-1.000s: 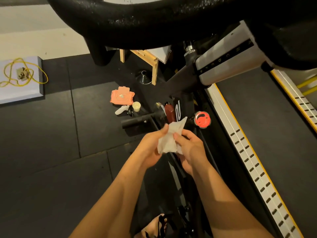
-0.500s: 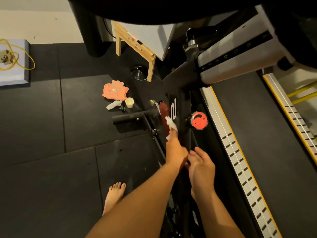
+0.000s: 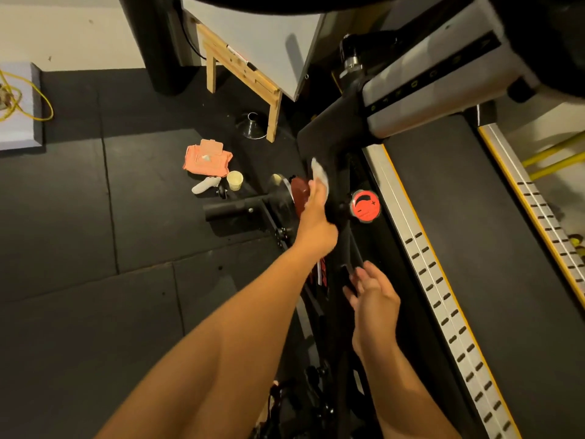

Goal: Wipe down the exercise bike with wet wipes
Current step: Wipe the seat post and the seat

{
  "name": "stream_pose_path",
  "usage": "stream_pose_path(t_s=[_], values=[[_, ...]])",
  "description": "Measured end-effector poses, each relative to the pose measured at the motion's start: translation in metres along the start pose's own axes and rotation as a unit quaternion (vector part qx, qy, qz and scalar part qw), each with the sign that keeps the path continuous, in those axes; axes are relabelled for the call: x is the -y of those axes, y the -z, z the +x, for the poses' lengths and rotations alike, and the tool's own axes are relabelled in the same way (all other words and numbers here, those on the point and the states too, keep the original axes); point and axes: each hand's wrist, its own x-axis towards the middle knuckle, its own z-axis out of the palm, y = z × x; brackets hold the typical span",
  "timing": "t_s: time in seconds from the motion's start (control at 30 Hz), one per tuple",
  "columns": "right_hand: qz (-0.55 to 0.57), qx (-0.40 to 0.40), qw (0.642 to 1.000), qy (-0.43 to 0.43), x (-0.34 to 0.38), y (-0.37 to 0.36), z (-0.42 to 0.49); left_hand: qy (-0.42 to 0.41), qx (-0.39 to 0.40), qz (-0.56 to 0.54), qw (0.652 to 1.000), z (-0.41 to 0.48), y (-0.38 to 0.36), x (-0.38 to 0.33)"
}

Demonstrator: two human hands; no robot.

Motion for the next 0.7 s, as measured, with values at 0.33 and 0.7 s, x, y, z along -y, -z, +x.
stream_pose_path(t_s=[0.33, 0.7], values=[[-0.273, 0.041, 0.960, 0.037, -0.019, 0.045, -0.012, 0.044, 0.068, -0.001, 0.997, -0.060, -0.044, 0.048], [-0.585, 0.022, 0.798, 0.142, -0.084, 0.082, -0.010, 0.167, 0.126, -0.033, 0.977, -0.127, -0.114, 0.115]])
